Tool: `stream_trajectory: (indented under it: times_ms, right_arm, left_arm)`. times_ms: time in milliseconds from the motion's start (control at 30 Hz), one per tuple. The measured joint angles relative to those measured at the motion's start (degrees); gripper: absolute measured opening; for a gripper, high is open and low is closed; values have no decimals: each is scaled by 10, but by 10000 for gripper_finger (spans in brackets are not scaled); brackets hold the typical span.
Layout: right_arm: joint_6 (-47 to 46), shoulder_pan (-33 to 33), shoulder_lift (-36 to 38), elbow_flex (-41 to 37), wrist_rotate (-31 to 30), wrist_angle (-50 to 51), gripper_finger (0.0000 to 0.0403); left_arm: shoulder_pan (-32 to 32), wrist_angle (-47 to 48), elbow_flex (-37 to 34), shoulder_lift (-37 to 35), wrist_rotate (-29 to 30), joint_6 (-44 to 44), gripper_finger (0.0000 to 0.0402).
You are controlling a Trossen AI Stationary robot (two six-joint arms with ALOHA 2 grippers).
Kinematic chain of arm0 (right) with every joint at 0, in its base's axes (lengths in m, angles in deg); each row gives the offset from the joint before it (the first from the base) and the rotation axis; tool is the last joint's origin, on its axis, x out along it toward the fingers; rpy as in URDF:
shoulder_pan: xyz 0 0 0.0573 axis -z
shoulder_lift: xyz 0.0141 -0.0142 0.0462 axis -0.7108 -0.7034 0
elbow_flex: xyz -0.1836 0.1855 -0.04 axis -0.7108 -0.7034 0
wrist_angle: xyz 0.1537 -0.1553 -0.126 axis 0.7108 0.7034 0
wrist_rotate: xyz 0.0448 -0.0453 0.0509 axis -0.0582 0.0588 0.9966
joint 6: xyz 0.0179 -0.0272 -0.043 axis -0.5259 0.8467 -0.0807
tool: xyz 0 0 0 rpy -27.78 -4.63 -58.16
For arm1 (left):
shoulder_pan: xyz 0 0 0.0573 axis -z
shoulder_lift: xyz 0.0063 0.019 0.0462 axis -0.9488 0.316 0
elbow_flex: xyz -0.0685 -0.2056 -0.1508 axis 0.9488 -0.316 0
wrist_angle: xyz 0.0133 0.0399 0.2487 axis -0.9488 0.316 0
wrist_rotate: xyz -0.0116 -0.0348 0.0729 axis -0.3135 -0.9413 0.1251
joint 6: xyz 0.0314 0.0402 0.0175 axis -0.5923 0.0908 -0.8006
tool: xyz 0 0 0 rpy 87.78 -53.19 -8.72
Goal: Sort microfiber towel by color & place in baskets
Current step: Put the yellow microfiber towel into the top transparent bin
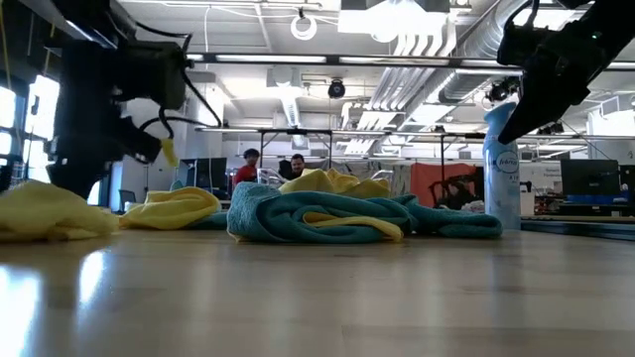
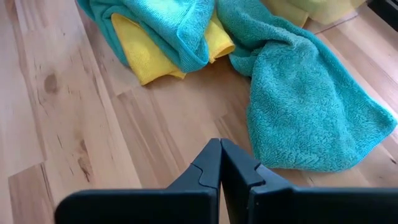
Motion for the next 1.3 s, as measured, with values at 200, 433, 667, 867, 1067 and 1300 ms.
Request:
stream_trajectory:
  times_ms: [200,433,667,867,1067,1300]
  right_arm:
    - [-2,0,-1,0,-1,0,0]
    - [-2,0,-2,0,-1,-1,0]
    - [-1,0,-2,0,-1,-2,0]
    - [0,0,-2,0,-4,-2,0]
    - [-4,0,-2,0,-13,-9,0]
    - [0,0,-2,0,-20,-28,0]
  left_arm:
    - [0,32,82,-6,56,-25,4]
    - [0,77,233,-9,114,-80,1]
    - [-10,39,371,-10,205,-176,1]
    - [-71,-152,399,15,198,-286,0]
    - [-136,-376,399,79,197,-400,0]
    - [-216,-461,399,151,203,-487,0]
